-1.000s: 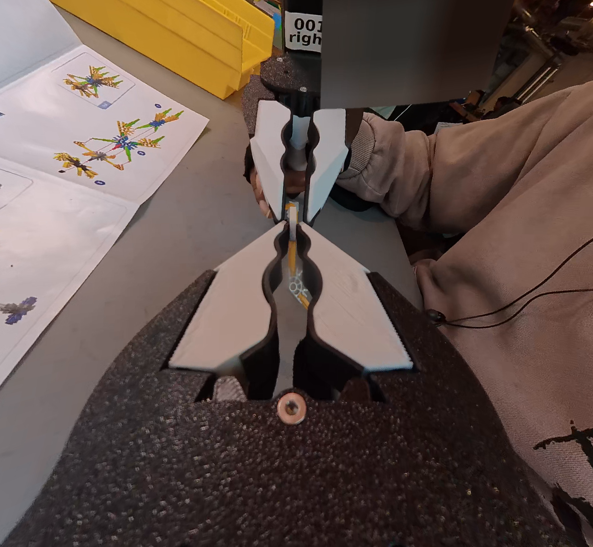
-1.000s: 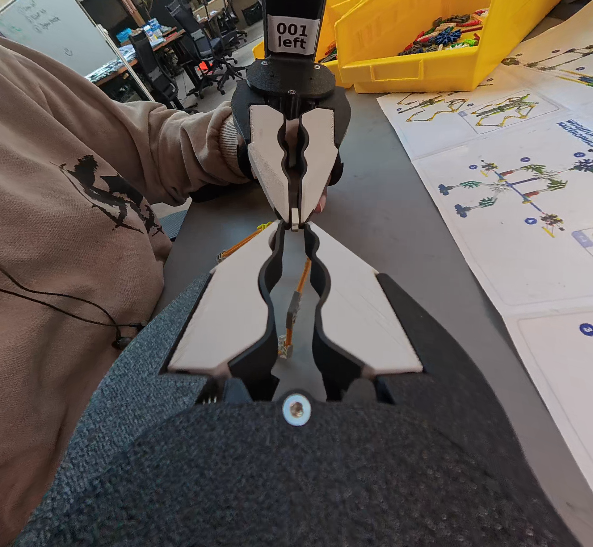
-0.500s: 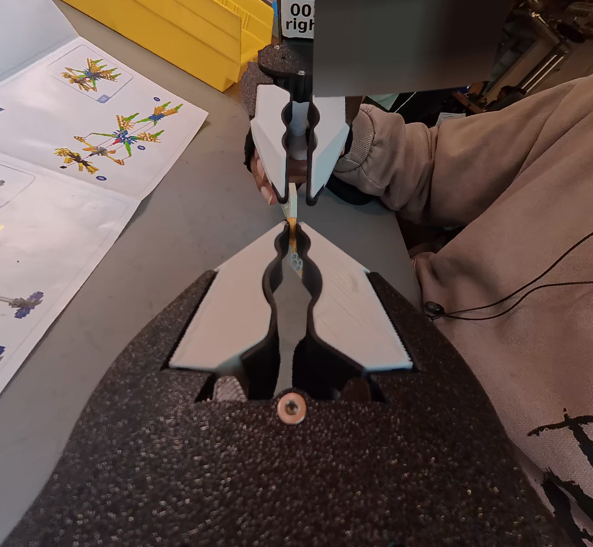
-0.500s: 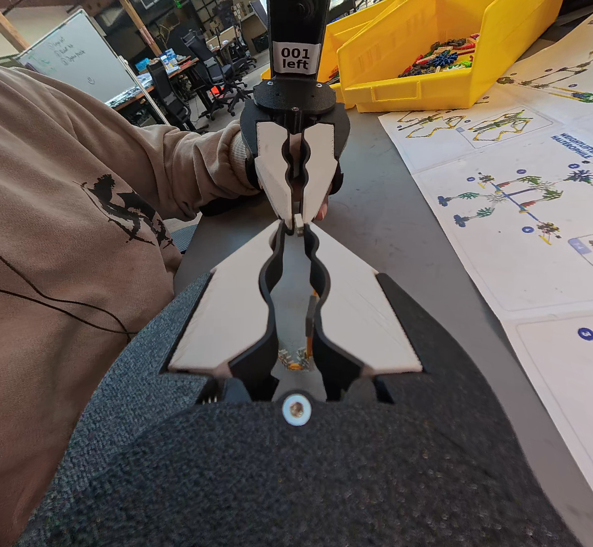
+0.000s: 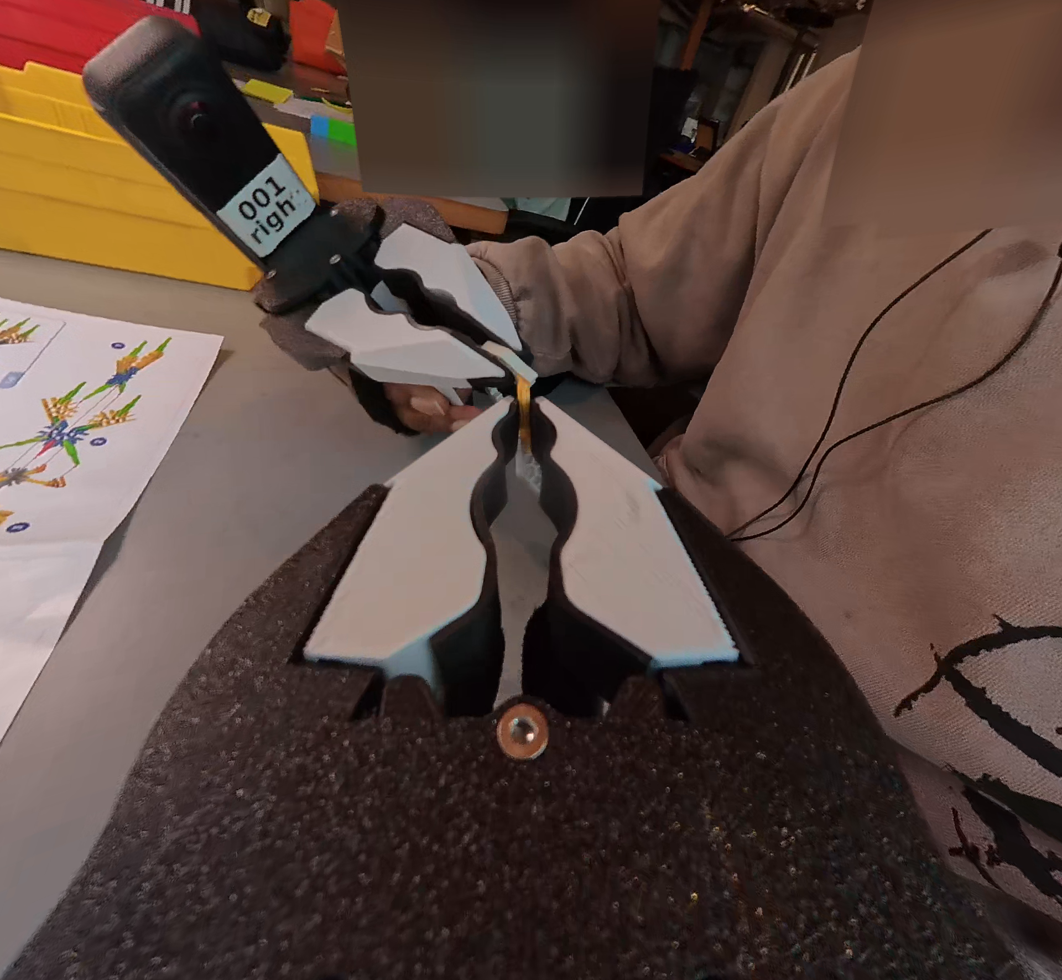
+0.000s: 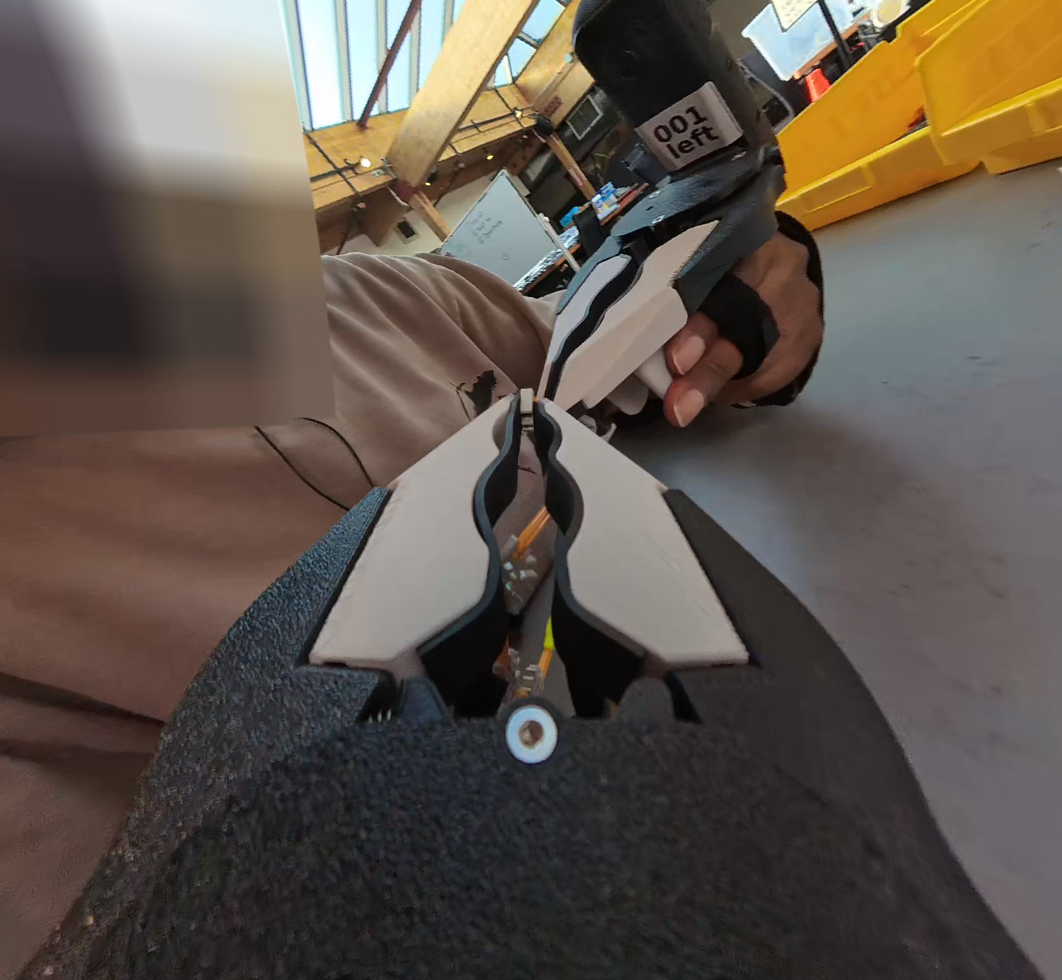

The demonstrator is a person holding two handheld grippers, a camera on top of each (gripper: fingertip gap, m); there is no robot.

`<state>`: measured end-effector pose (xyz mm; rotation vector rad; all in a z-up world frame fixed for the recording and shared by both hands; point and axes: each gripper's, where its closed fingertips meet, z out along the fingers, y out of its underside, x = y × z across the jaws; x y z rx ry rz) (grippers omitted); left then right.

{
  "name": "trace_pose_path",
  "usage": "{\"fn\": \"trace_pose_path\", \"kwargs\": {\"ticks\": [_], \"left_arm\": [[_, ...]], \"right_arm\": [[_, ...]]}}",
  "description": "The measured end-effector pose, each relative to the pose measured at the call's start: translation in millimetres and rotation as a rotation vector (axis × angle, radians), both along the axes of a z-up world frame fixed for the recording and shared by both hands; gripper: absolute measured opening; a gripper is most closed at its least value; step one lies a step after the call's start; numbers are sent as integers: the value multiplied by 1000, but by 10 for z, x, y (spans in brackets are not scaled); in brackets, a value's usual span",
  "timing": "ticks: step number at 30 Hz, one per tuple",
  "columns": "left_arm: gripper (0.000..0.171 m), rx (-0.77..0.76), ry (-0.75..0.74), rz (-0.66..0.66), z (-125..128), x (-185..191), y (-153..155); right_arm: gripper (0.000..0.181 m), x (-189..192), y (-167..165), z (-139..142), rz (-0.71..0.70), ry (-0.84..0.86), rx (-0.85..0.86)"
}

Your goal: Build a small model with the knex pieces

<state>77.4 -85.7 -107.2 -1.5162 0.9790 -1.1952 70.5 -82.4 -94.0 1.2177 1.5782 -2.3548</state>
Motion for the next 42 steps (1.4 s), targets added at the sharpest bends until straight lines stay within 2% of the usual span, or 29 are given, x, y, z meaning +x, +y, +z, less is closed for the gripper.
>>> {"fn": "trace_pose_path", "kwargs": {"ticks": [3, 6, 8, 9, 13, 15, 17, 20, 22, 27, 31, 35, 38, 40, 42], "left_arm": [[2, 23, -58, -90, 87, 76, -161], [3, 23, -86, -140, 122, 140, -249], [2, 14, -26, -135, 0, 158, -230], [2, 2, -11, -138, -50, 151, -226], [3, -81, 34, -42, -163, 62, -19], [3, -137, 71, 59, -283, -46, 168], [3, -176, 157, 163, -475, -179, 347], [3, -234, 200, 264, -610, -324, 512], [3, -266, 212, 316, -662, -396, 585], [3, -294, 291, 417, -802, -553, 692], [3, -308, 314, 404, -843, -555, 672], [3, -297, 336, 393, -853, -550, 654], [3, -297, 337, 383, -860, -545, 647], [3, -300, 336, 380, -871, -539, 647], [3, -298, 337, 375, -871, -531, 643]], "right_arm": [[1, 69, -159, 91, 90, 58, -58], [2, 154, -245, 128, 124, 147, -11], [1, 295, -238, 353, 182, 236, -123], [2, 297, -236, 362, 170, 247, -105], [2, 46, 27, 198, -69, 198, 57], [2, -78, 267, 94, -220, 160, 144], [2, -151, 451, -11, -324, 127, 223], [2, -261, 668, -160, -479, 85, 369], [2, -297, 739, -198, -541, 73, 438], [3, -330, 776, -267, -578, 48, 525], [2, -306, 988, -477, -635, -84, 701], [3, 2, 1014, -786, -464, -326, 845], [3, 302, 972, -973, -321, -464, 850], [2, 428, 995, -1143, -274, -559, 852], [3, 449, 1082, -1290, -292, -621, 883]]}}
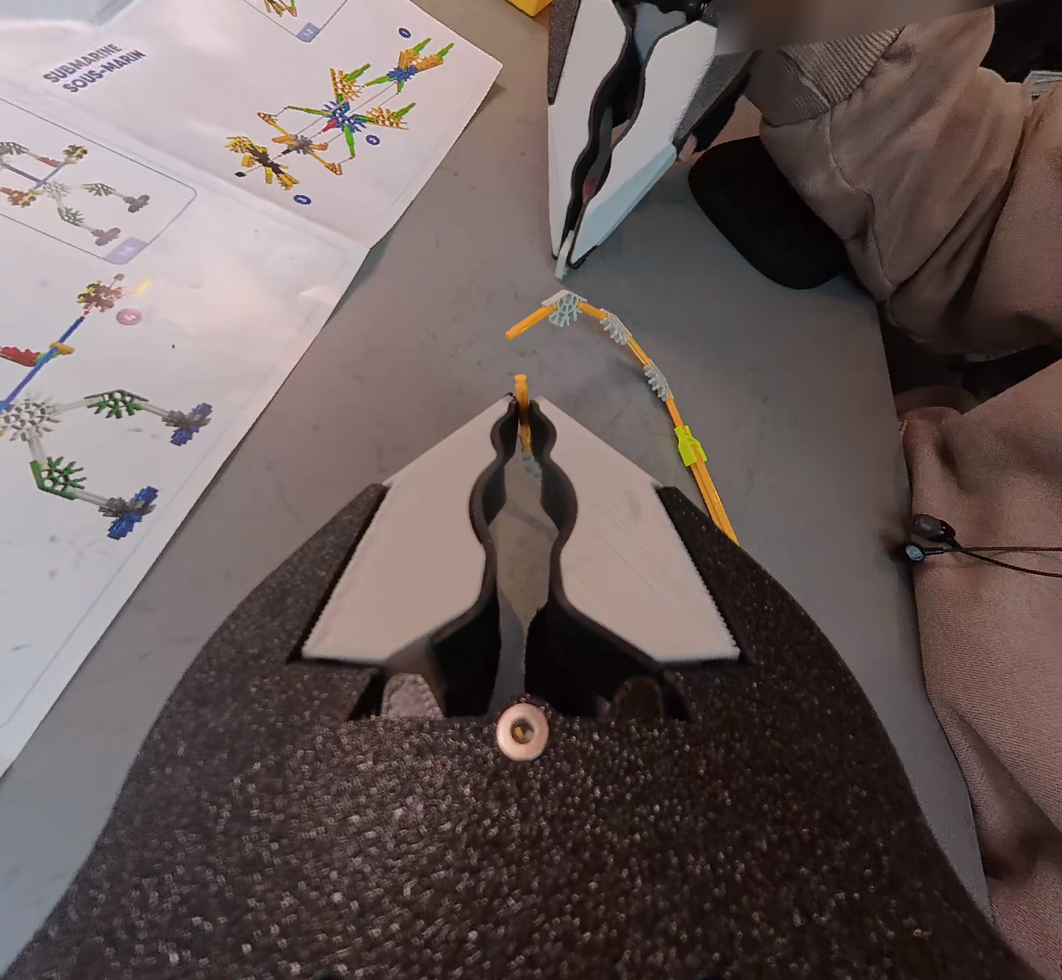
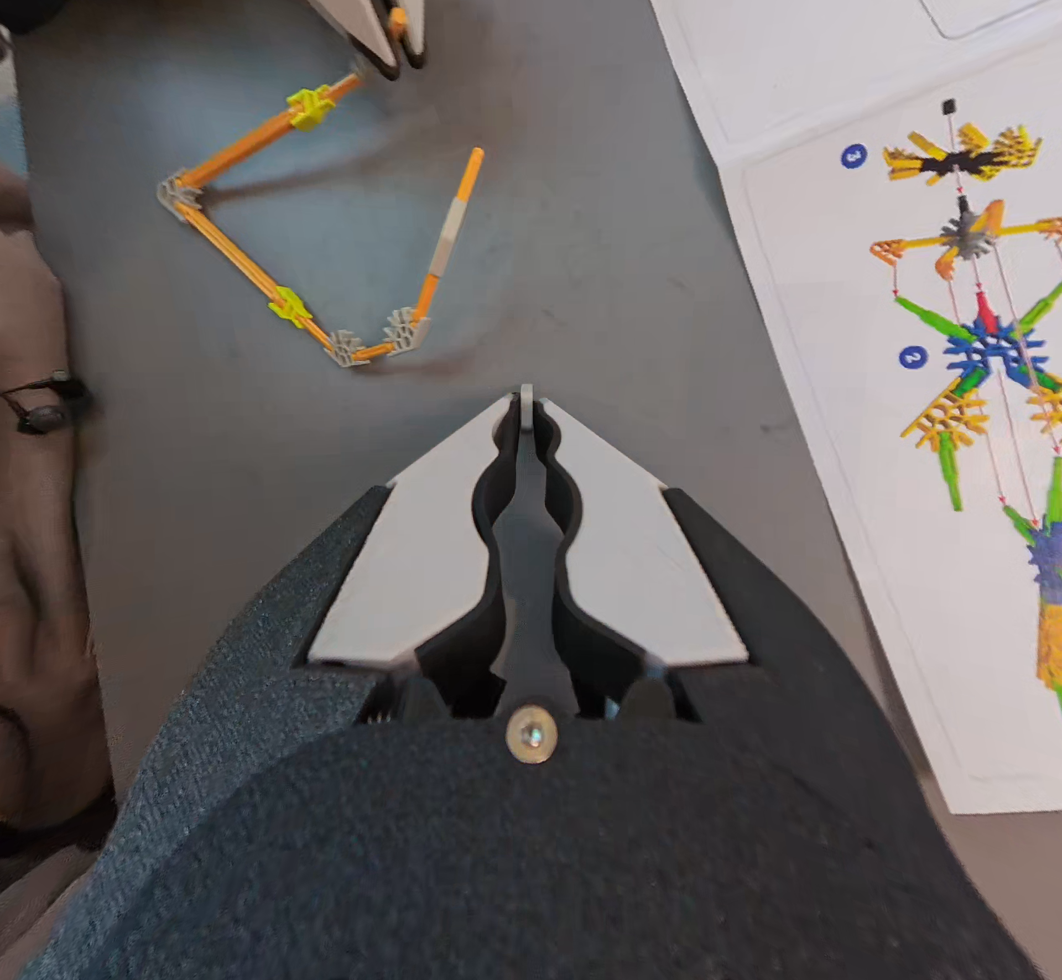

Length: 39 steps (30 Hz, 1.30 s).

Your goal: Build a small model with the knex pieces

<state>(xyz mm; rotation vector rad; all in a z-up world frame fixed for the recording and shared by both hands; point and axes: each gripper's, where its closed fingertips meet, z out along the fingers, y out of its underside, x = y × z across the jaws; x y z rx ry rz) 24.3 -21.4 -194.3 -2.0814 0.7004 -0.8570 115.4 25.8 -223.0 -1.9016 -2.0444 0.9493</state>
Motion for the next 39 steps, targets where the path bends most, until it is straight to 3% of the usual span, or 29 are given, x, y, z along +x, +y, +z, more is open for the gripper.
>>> {"fn": "trace_pose_path", "kwargs": {"ticks": [2, 5, 9, 13, 17, 18, 20, 22, 31, 39], "left_arm": [[3, 16, -7, -12, 28, 17, -14], [3, 38, -8, -17, 59, 26, -16], [3, 58, -32, -26, 107, 43, -20], [3, 120, -115, -80, 292, 125, -85], [3, 190, -214, -139, 508, 223, -181], [3, 198, -230, -147, 538, 240, -197], [3, 214, -258, -168, 594, 268, -233], [3, 224, -266, -172, 623, 270, -245], [3, 204, -354, -125, 729, 162, -179], [3, 154, -407, -76, 743, 75, -103]], "right_arm": [[4, -46, 31, 8, -31, 12, -5], [24, -70, 161, 35, -70, 31, 75], [27, -289, 210, 479, -117, 285, 45], [29, -450, -39, 838, -32, 509, -18], [46, -533, -444, 764, 107, 513, -102], [45, -555, -527, 729, 128, 504, -125], [13, -558, -648, 633, 174, 462, -130], [1, -538, -681, 582, 210, 450, -79], [0, -523, -541, 911, 150, 595, -142], [4, -552, -507, 898, 127, 605, -147]]}}
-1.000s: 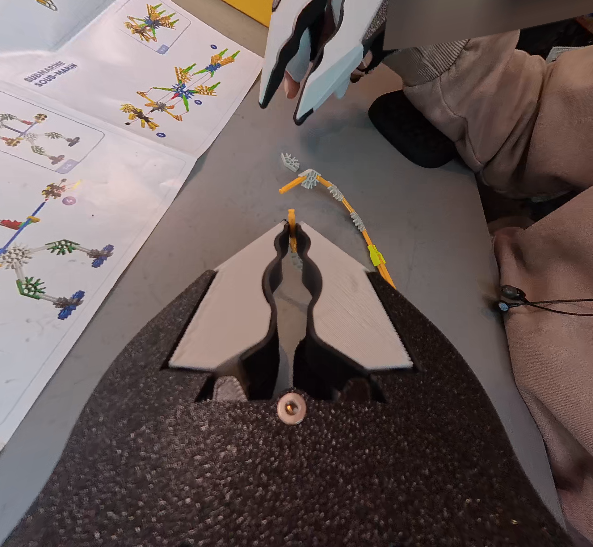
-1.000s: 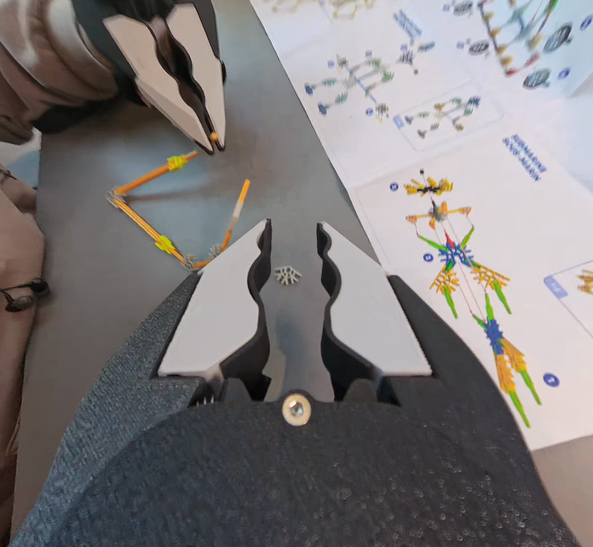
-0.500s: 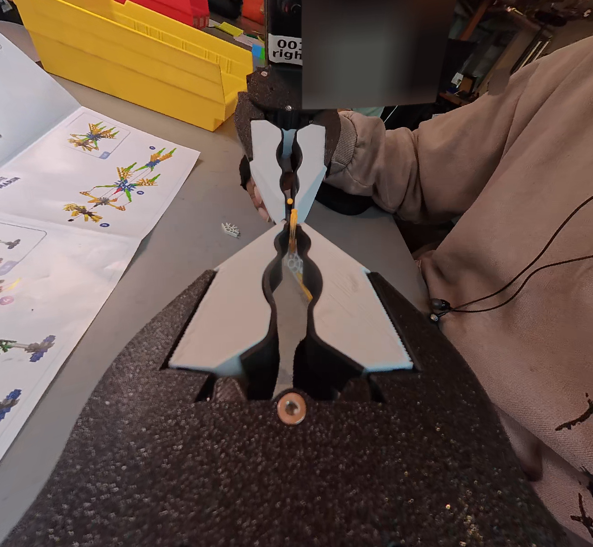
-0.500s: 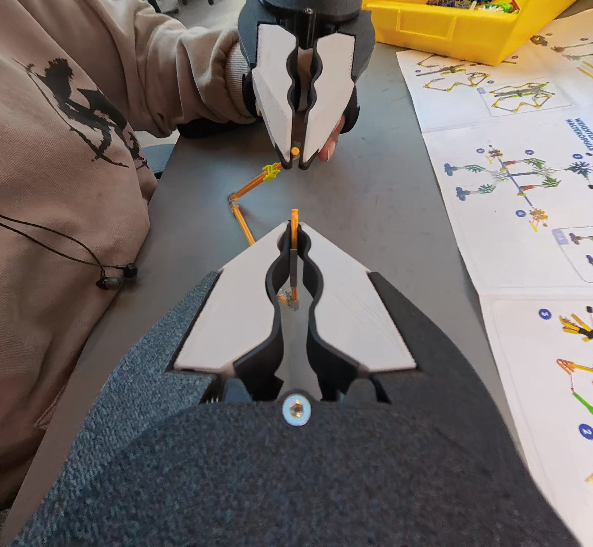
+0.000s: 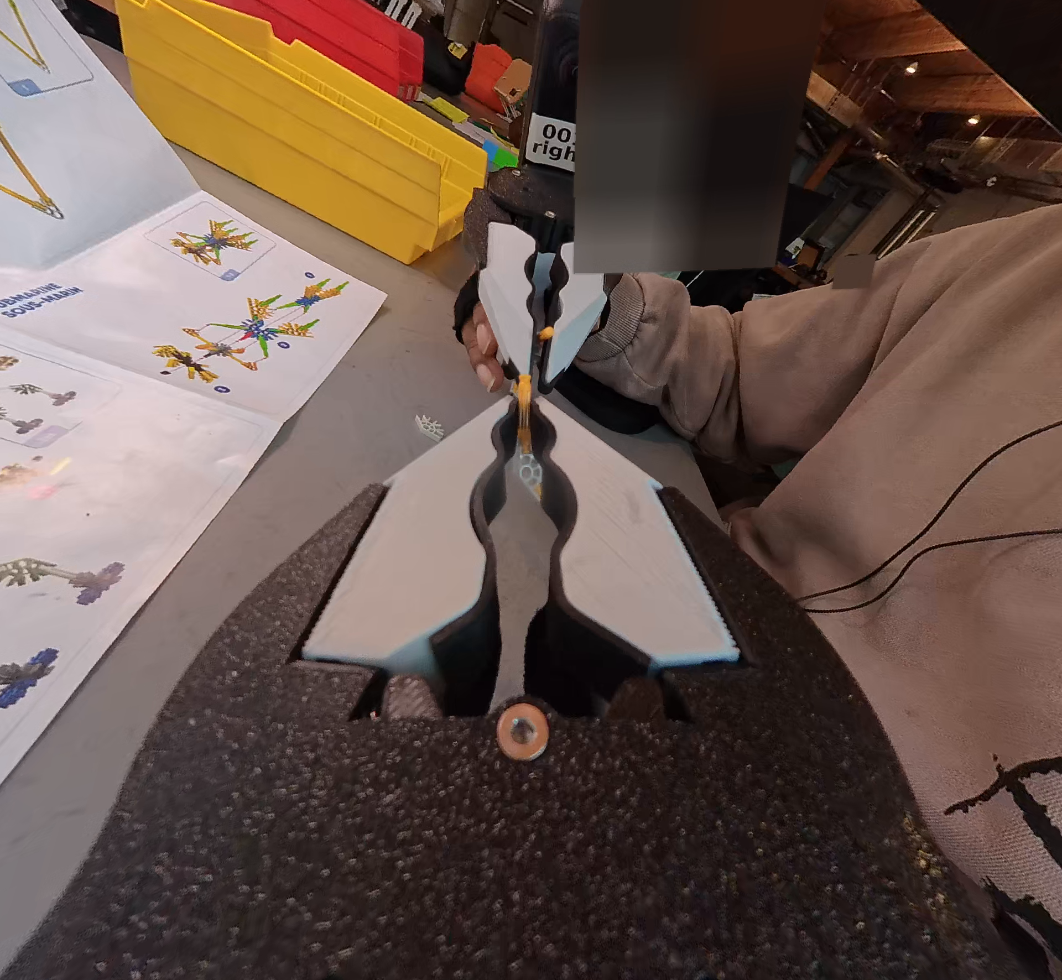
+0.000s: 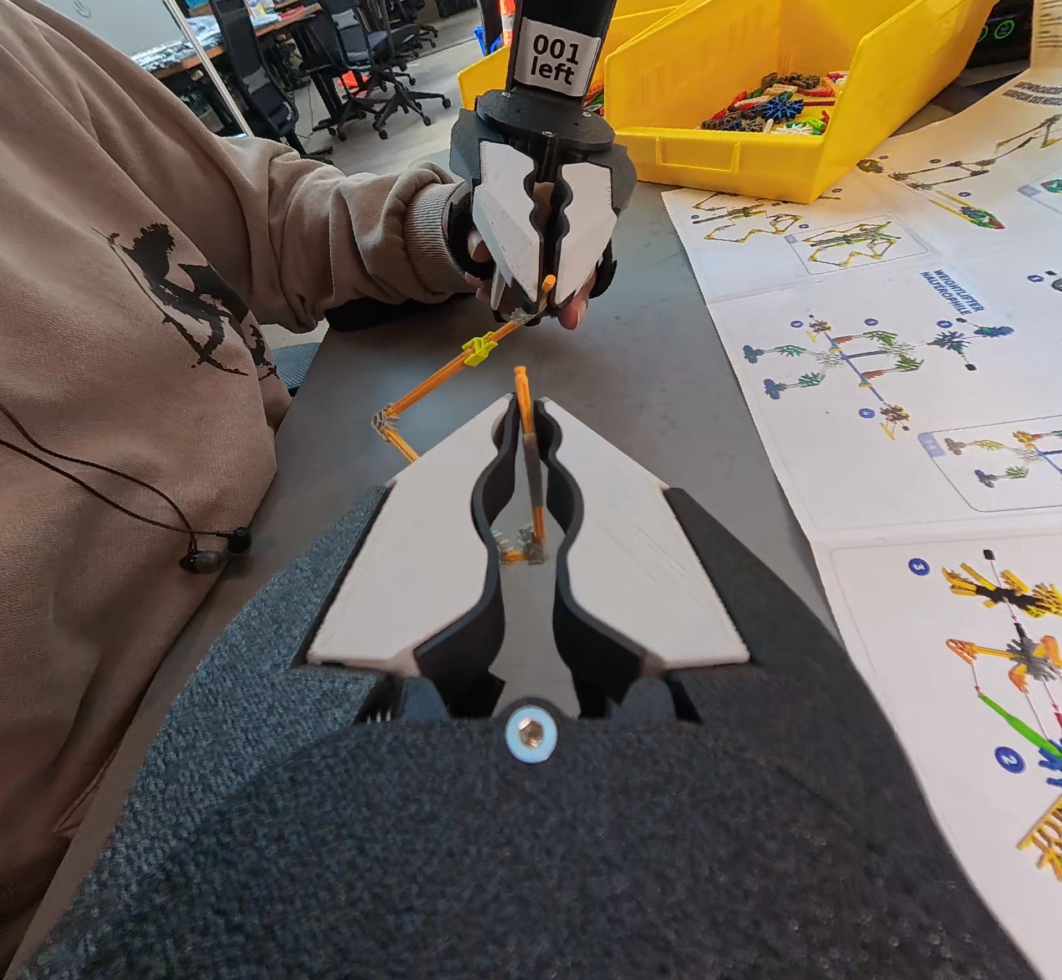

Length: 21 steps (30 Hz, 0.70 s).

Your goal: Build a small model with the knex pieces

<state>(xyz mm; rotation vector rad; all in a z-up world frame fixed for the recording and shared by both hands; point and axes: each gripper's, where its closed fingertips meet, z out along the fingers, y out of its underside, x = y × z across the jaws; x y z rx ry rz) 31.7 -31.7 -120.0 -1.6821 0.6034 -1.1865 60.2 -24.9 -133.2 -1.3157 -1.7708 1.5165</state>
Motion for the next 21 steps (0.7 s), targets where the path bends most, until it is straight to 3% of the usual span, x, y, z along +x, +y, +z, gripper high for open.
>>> {"fn": "trace_pose_path", "kwargs": {"ticks": [3, 8, 14, 17, 21], "left_arm": [[3, -2, 9, -8, -15, 16, -11], [3, -7, 26, -27, -58, 73, -35], [3, -8, 23, -39, -58, 87, -51], [3, -15, 4, -30, -41, 51, -35], [3, -24, 13, 0, -61, 6, 9]], "right_arm": [[22, -36, 38, 55, -31, 33, -7], [23, -97, 69, 188, -84, 110, -18], [24, -84, 95, 14, -87, 39, 85], [8, -47, 130, -88, -79, -8, 111], [1, -37, 80, -85, -53, -3, 121]]}}
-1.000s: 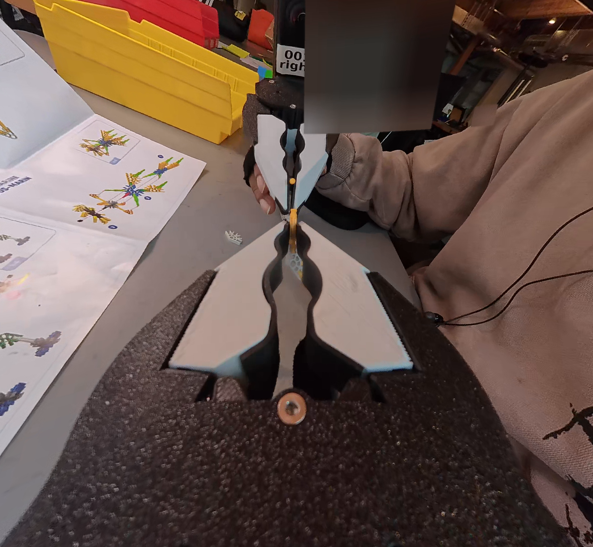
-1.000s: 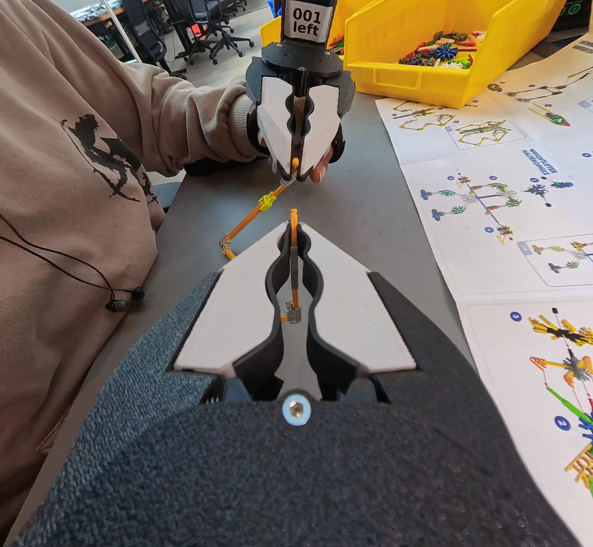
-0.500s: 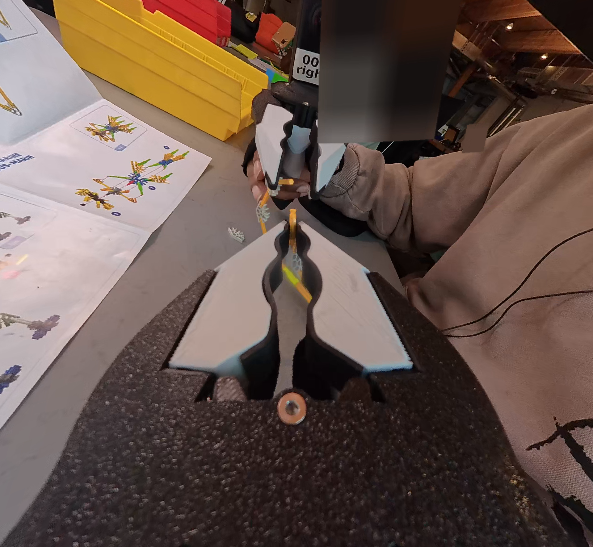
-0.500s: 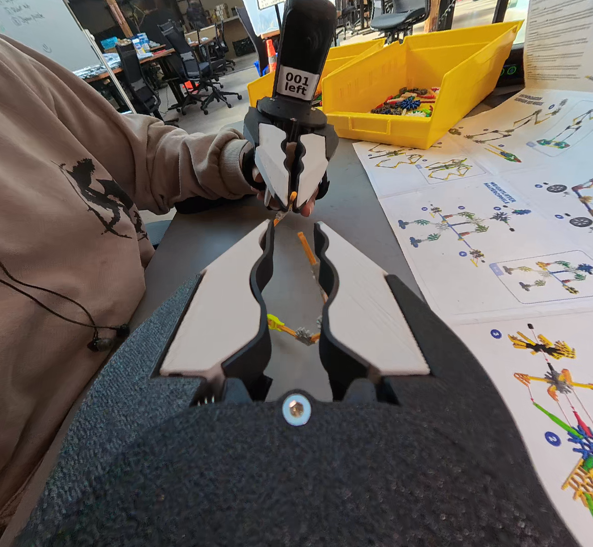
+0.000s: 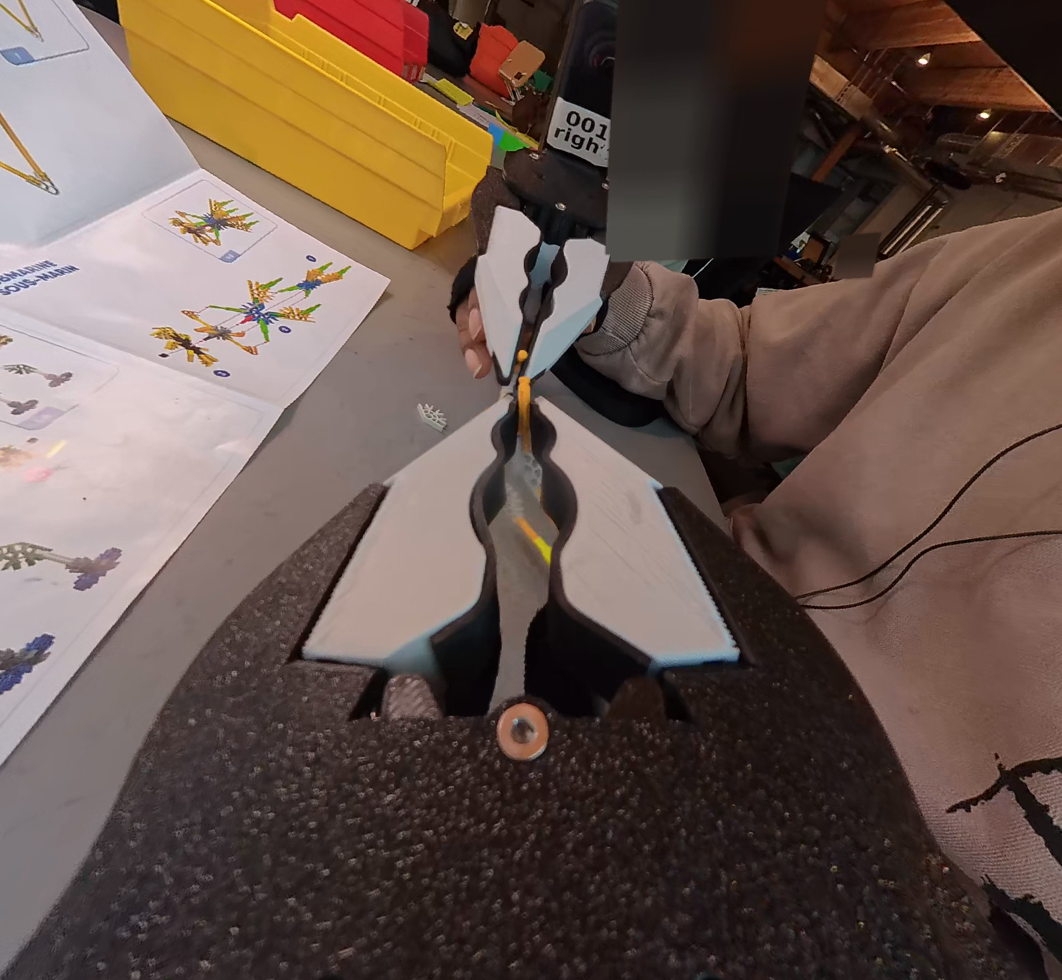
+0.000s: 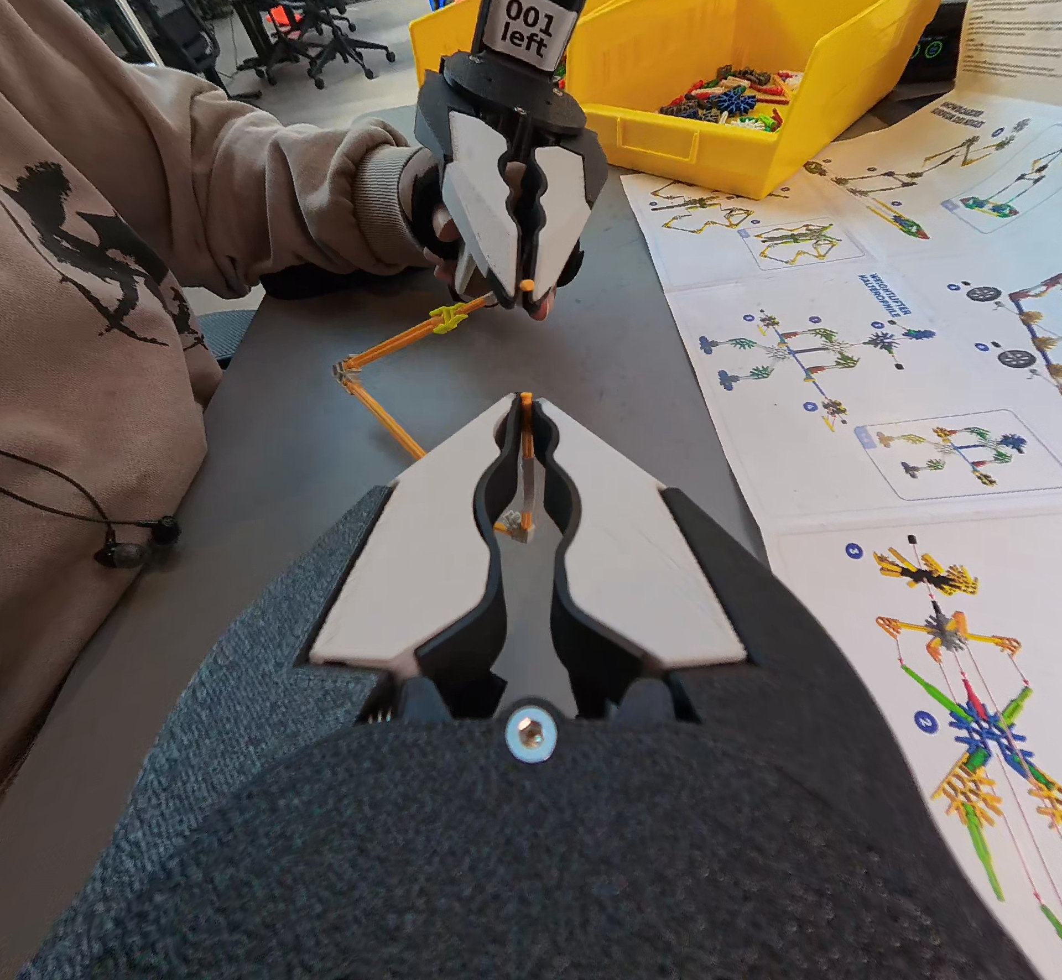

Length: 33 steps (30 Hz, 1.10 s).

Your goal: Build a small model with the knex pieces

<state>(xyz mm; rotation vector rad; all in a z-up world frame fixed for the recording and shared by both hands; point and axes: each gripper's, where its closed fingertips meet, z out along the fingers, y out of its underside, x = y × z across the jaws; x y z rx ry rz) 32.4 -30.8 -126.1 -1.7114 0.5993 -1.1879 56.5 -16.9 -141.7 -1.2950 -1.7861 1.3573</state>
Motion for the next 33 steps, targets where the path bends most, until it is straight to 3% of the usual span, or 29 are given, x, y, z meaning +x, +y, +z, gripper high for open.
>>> {"fn": "trace_pose_path", "kwargs": {"ticks": [4, 11, 14, 15, 20, 25, 28, 33], "left_arm": [[7, -24, -5, 54, -24, -83, 81], [49, -88, -18, 48, -87, -79, 105], [54, -140, -27, -1, -141, -14, 58], [52, -151, -22, -11, -161, 5, 47], [6, -159, 7, -28, -225, 52, 19], [7, -139, -37, -15, -117, -10, 30], [20, -127, -88, -38, -16, -11, 1], [4, -90, -45, -32, -25, -2, -12]], "right_arm": [[1, -14, -32, 85, 0, 32, -14], [1, -19, 14, 272, -28, 123, -45], [1, -6, 72, 430, -56, 201, -67], [1, 3, 94, 475, -66, 222, -74], [1, 23, 128, 507, -67, 235, -116], [1, 0, 49, 401, -28, 193, -136], [1, -13, 2, 329, -5, 164, -151], [1, -24, -97, 208, 33, 104, -148]]}}
